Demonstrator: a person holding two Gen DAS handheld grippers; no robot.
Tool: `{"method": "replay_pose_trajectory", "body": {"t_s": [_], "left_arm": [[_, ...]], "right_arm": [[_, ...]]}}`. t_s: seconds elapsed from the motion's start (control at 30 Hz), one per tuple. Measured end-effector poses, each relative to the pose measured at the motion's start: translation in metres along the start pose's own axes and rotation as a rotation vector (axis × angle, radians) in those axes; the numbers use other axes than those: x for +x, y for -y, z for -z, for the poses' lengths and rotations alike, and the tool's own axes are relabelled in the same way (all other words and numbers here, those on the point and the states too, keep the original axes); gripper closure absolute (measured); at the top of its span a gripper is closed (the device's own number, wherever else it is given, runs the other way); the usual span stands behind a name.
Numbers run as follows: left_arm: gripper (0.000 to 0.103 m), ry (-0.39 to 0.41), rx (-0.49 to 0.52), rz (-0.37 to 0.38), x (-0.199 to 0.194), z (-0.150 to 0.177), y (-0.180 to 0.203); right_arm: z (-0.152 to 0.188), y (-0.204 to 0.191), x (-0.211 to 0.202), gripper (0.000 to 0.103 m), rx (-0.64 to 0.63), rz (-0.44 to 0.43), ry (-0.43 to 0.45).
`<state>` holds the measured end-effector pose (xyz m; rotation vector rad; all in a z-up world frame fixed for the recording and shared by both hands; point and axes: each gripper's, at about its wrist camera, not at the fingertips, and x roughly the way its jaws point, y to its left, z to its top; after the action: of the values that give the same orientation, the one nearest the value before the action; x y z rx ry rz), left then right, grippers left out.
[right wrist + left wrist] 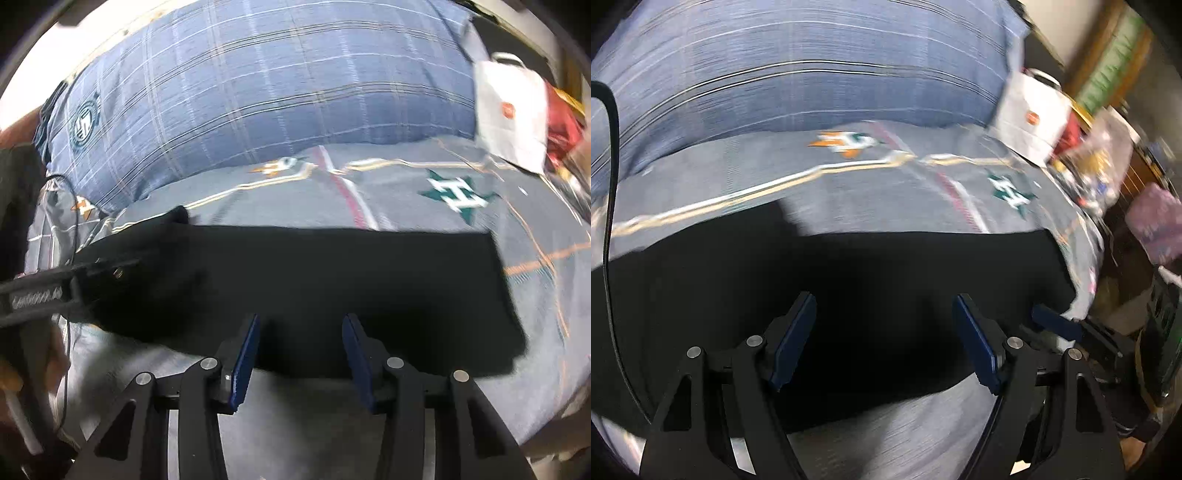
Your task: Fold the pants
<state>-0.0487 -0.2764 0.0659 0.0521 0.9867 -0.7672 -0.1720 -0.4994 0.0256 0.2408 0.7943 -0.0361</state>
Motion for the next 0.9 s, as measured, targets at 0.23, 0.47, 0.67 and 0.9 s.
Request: {"method": "replay_pose_trajectory", "body": {"t_s": [0.23, 0.47, 0.67, 0.9], "left_arm": [[0.026, -0.093, 0.179, 0.162, 0.045, -0.037, 0.064], [0.026, -0.210, 0.328, 0.252, 0.108, -0.063, 0.113], [0.026, -0.264, 0.461, 0.246, 0.149, -0.068, 0.146], [0.027, -0.215, 0.512, 0.297, 0.159, -0.068, 0.159]], "right_arm": [[0.039, 0.069, -0.020, 0.058, 0.195, -0.025, -0.034], [0.044, 0.093, -0.014, 0.057, 0.314, -0.115, 0.037], [0.043, 0.097, -0.006, 0.057, 0.366, -0.176, 0.150], [0.035, 0.107, 0.008, 0.064, 0.505, -0.262, 0.235]]}}
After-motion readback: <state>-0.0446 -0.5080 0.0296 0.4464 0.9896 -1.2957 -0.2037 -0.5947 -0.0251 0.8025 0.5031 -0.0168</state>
